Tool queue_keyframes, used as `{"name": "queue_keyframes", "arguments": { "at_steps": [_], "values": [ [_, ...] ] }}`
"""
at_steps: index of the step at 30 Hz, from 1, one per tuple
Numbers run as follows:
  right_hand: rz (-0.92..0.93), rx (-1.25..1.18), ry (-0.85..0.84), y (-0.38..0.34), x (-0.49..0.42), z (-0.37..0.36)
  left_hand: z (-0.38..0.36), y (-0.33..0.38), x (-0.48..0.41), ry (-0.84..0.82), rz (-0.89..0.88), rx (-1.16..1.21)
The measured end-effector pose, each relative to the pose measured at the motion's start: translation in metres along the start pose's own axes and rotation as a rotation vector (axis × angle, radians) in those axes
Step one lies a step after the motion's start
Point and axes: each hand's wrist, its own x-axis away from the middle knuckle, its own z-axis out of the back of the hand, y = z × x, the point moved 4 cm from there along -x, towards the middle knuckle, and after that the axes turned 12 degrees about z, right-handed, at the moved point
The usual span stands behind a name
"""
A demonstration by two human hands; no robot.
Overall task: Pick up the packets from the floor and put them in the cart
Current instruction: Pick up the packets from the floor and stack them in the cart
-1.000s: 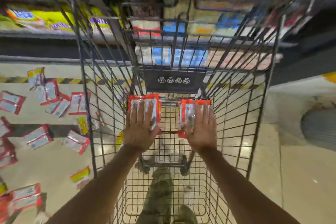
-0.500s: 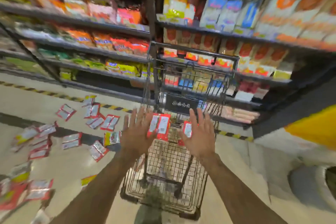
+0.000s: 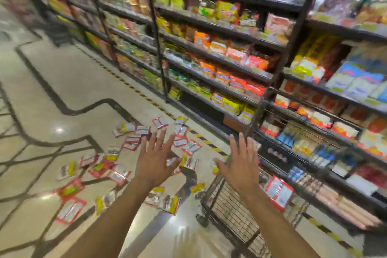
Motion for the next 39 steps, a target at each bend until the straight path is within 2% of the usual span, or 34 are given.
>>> {"name": "queue_keyframes", "arguments": {
  "at_steps": [10, 20, 28, 35, 39],
  "values": [
    [0.284, -0.048, 0.002, -0.269, -0.051, -0.033, 0.039, -0.271, 0.084, -0.008, 0.315, -0.021],
    [0.423, -0.061, -0.114, -0.509, -0.071, -0.108, 0.07, -0.511, 0.134, 0.016, 0.449, -0.047],
    [0.5, -0.083, -0.222, -0.606, -0.101, -0.177, 0.039, -0.621, 0.117, -0.029, 0.535, -0.039],
    [0.514, -0.121, -0.304, -0.656, -0.17, -0.267, -0.022, -0.703, 0.049, -0.108, 0.559, -0.023],
    [0.492, -0.139, -0.414, -0.679, -0.217, -0.333, -0.069, -0.748, 0.001, -0.208, 0.556, -0.02]
  ]
}}
